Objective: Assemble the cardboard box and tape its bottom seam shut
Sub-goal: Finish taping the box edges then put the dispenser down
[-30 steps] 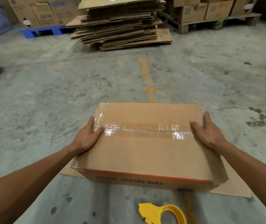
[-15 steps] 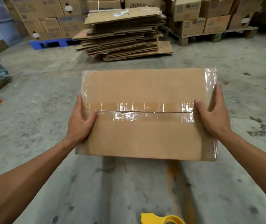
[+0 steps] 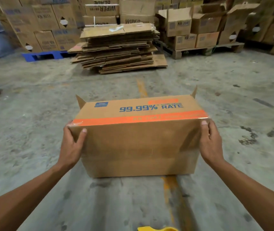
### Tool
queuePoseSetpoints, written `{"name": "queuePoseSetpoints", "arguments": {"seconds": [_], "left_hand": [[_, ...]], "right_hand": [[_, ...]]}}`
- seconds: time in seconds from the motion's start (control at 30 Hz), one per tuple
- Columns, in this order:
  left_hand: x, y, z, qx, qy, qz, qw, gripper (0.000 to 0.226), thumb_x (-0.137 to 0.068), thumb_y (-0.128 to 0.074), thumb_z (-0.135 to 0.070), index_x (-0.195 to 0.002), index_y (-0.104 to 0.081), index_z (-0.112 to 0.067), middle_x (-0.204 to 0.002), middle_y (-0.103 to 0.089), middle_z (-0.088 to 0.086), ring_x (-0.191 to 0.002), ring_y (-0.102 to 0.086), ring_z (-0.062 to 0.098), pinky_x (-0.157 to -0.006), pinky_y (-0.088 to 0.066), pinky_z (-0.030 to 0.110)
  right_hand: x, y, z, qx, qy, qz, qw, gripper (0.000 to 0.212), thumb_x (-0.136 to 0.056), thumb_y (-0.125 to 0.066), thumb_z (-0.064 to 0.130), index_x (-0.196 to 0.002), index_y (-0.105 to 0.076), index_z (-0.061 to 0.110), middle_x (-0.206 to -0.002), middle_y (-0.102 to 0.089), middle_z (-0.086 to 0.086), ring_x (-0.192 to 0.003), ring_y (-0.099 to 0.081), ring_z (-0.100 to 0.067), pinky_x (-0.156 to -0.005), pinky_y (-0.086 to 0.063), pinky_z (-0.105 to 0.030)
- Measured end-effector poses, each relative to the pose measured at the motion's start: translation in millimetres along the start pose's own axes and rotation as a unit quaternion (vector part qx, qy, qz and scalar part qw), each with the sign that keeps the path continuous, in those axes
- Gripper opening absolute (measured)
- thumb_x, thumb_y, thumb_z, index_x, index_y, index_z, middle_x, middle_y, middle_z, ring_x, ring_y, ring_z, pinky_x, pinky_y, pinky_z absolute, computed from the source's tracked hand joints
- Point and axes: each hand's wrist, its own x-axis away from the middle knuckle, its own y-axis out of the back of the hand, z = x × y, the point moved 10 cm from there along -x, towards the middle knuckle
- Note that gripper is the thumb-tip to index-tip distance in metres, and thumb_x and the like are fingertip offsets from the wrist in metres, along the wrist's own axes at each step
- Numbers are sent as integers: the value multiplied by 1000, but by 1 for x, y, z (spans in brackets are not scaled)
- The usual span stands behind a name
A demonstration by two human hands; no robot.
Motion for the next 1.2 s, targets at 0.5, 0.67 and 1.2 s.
{"name": "queuePoseSetpoints", "arguments": {"seconds": [0.5, 0.67, 1.2], "left_hand": [[-48, -29, -5, 20, 208, 175, 962, 61, -85, -67, -48, -139, -46, -29, -129, -63, -1, -107, -65, 23, -86, -55, 40], [-46, -32, -2, 84, 197, 197, 957, 59, -84, -71, -41, -137, -47, -36, -122, -67, -2, -103, -68, 22, -71, -56, 35], [10, -7, 12, 89, 40, 71, 993, 94, -69, -79, -43, -148, -28, -37, -144, -49, -13, -127, -51, 5, -109, -40, 35]], "right_hand": [[-53, -30, -24, -7, -261, 217, 941, 31, -92, -61, 43, -118, -45, 46, -98, -67, 11, -86, -66, -16, -79, -54, -34], [-50, -36, -22, -61, -260, 246, 932, 44, -88, -69, 36, -119, -41, 50, -103, -70, 7, -92, -68, -21, -91, -54, -42], [-2, -43, -36, -2, -17, 195, 981, 97, -80, -65, 57, -153, -3, 39, -156, -33, 9, -138, -41, -10, -113, -34, -47]]}}
